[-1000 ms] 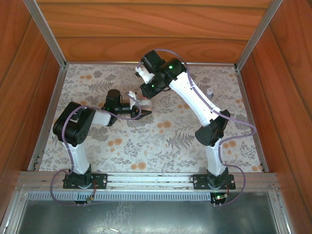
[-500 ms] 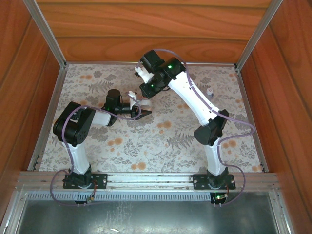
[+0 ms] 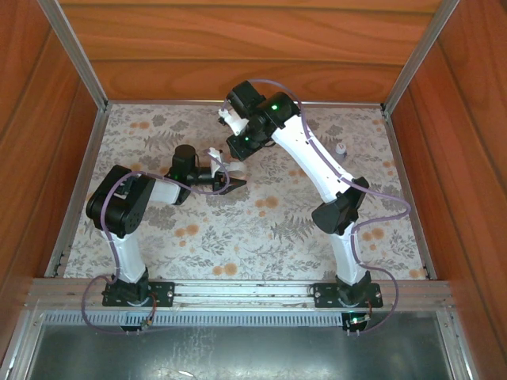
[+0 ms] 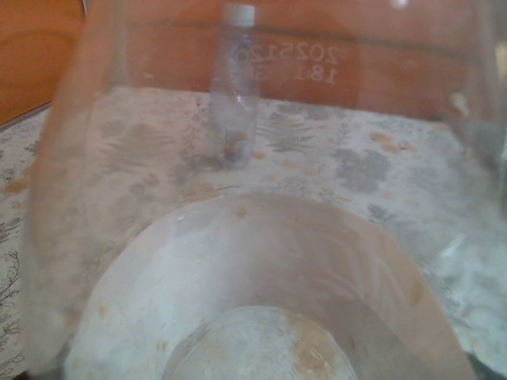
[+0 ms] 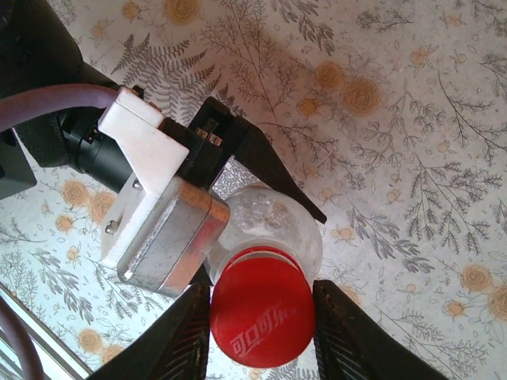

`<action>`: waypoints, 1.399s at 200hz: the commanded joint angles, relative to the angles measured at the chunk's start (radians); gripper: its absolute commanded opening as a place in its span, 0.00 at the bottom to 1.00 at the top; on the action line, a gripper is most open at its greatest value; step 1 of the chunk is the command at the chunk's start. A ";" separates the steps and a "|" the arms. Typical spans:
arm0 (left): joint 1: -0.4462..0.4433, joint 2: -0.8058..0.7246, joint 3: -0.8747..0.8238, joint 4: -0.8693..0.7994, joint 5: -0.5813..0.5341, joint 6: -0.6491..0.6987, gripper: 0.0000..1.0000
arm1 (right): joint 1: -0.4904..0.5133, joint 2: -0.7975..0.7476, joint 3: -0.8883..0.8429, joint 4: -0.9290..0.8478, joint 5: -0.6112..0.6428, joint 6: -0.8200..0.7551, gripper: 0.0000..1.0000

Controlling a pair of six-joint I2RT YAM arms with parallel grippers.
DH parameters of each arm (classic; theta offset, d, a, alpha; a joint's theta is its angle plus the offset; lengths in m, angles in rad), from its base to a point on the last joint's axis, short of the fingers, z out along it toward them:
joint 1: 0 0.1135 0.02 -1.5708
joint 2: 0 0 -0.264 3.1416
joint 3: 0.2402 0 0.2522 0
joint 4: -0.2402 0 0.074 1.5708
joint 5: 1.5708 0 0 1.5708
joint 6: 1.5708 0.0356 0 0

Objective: Screw on the bottle caps

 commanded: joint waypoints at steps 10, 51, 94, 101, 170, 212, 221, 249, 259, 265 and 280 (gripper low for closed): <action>-0.010 0.042 -0.011 -0.094 0.023 -0.008 0.59 | 0.015 0.022 0.019 -0.033 -0.022 0.015 0.44; -0.010 0.043 -0.011 -0.093 0.023 -0.010 0.59 | 0.014 0.017 0.019 -0.031 -0.022 0.022 0.50; -0.010 0.043 -0.011 -0.094 0.023 -0.009 0.59 | 0.014 0.018 0.019 -0.031 -0.015 0.027 0.51; -0.009 0.042 -0.011 -0.093 0.023 -0.009 0.59 | 0.014 0.017 0.020 -0.031 -0.013 0.027 0.51; -0.009 0.044 -0.011 -0.093 0.023 -0.013 0.59 | 0.014 0.011 0.013 -0.031 0.001 0.036 0.58; -0.010 0.044 -0.010 -0.094 0.023 -0.015 0.59 | 0.014 0.005 0.009 -0.031 0.007 0.042 0.57; -0.009 0.045 -0.010 -0.092 0.023 -0.014 0.59 | 0.014 0.001 0.006 -0.029 0.008 0.044 0.57; -0.008 0.045 -0.010 -0.093 0.023 -0.016 0.59 | 0.014 -0.023 -0.027 -0.009 0.007 0.044 0.59; -0.008 0.045 -0.010 -0.093 0.023 -0.016 0.59 | 0.014 -0.029 -0.032 -0.005 0.006 0.046 0.63; -0.008 0.046 -0.010 -0.093 0.023 -0.016 0.59 | 0.014 -0.031 -0.034 -0.002 0.006 0.047 0.65; -0.009 0.047 -0.010 -0.093 0.023 -0.016 0.59 | 0.014 -0.033 -0.034 -0.001 0.008 0.047 0.68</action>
